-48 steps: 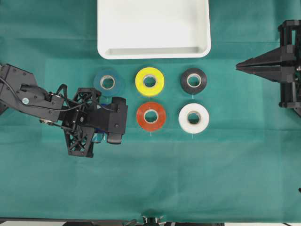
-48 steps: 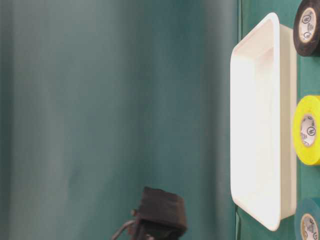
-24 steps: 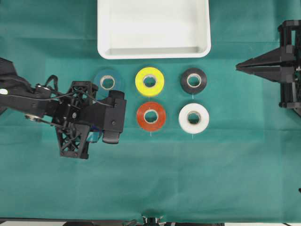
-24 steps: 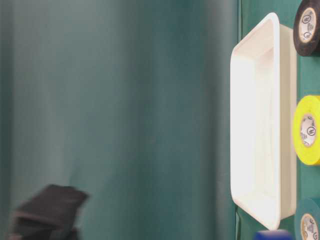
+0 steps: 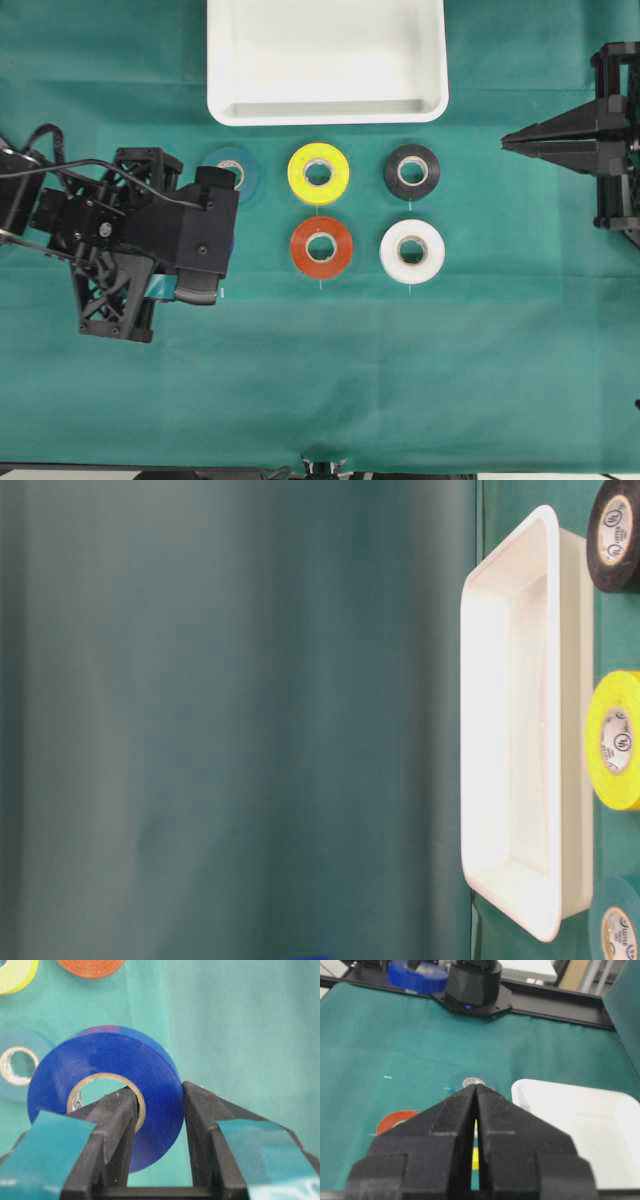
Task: Place the tape from the fixed location into the white case.
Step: 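Close the left gripper on the blue roll's rim, then lift the blue tape roll off the table with the left gripper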
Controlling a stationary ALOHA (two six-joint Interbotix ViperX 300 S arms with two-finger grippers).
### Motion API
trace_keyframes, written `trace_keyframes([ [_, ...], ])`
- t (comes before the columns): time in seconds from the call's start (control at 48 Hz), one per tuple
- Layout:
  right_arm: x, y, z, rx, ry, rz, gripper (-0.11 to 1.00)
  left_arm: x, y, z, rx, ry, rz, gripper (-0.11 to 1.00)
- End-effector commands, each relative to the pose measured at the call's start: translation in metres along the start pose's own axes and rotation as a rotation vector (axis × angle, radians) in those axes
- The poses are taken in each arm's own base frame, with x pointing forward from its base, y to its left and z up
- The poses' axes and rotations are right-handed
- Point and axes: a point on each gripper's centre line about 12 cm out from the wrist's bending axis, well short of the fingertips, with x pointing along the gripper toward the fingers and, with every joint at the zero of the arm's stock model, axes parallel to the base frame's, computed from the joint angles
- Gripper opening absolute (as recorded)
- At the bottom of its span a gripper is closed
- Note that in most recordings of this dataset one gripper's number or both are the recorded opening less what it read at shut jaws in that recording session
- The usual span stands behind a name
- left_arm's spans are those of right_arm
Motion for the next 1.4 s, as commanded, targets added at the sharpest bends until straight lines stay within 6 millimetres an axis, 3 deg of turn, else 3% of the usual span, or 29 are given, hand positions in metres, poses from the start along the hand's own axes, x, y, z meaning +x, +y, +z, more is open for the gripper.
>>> trace_keyframes([
  [0.0, 0.002, 0.000, 0.013, -0.002, -0.032, 0.000, 0.00, -0.025, -0.002, 0.011, 0.007, -0.048, -0.004, 0.25],
  [0.583, 0.002, 0.000, 0.013, -0.002, -0.034, 0.000, 0.00, -0.063, -0.004, 0.027, 0.007, -0.050, -0.001, 0.25],
  [1.375, 0.002, 0.000, 0.013, -0.002, -0.031, 0.000, 0.00, -0.064, -0.005, 0.027, 0.007, -0.048, -0.001, 0.25],
])
